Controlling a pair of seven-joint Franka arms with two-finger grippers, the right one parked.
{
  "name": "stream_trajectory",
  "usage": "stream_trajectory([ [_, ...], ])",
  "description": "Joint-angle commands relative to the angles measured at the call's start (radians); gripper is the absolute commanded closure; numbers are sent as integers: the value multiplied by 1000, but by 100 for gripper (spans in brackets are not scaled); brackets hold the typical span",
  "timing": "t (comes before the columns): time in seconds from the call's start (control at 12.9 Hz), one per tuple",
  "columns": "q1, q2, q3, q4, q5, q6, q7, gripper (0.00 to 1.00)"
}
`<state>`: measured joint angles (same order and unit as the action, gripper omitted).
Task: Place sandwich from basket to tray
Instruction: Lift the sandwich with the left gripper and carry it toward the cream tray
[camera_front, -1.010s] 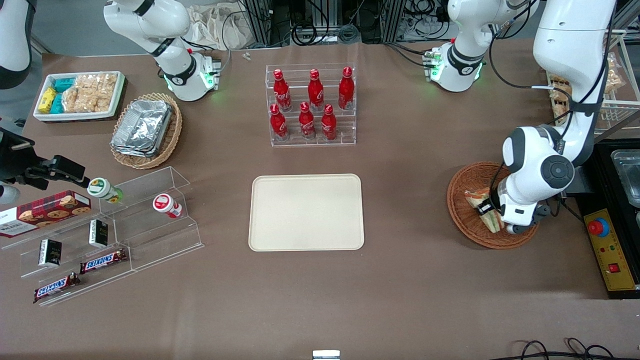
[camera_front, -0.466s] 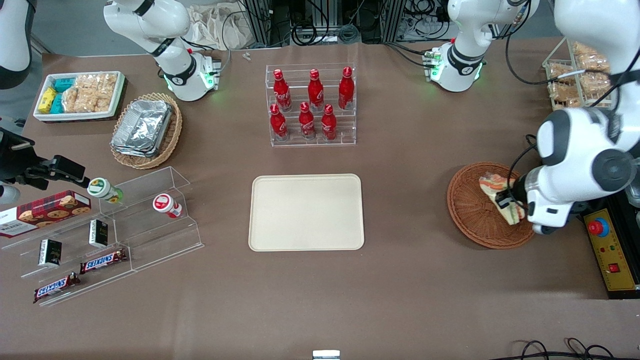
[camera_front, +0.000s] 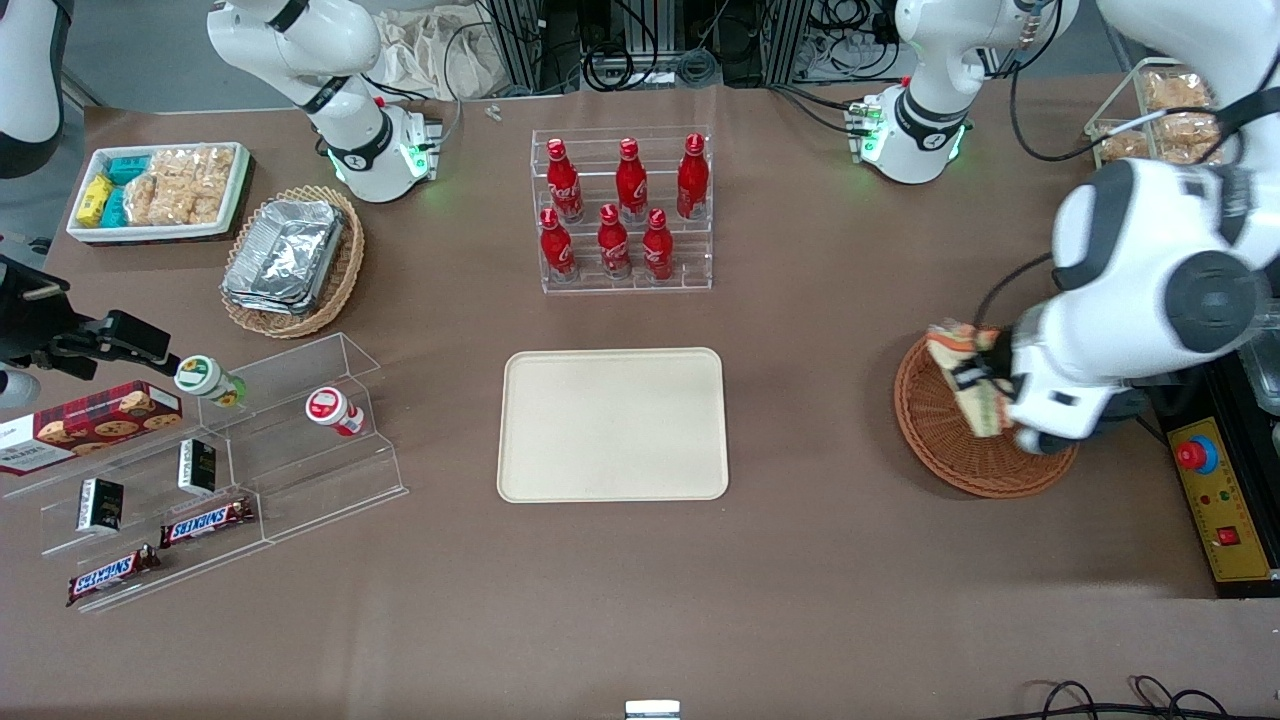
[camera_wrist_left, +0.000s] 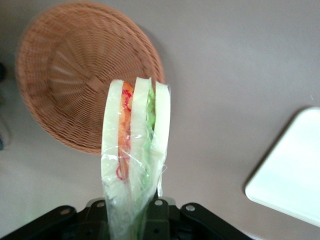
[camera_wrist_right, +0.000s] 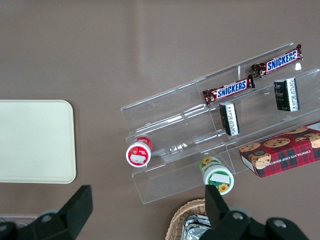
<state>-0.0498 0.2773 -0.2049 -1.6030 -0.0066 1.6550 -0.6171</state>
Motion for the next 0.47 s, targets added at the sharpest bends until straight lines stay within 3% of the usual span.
stream_trajectory([
  [0.0, -56, 36, -83, 43, -3, -1, -20, 76],
  [0.39, -260, 129, -88, 43, 16, 150, 0, 74],
])
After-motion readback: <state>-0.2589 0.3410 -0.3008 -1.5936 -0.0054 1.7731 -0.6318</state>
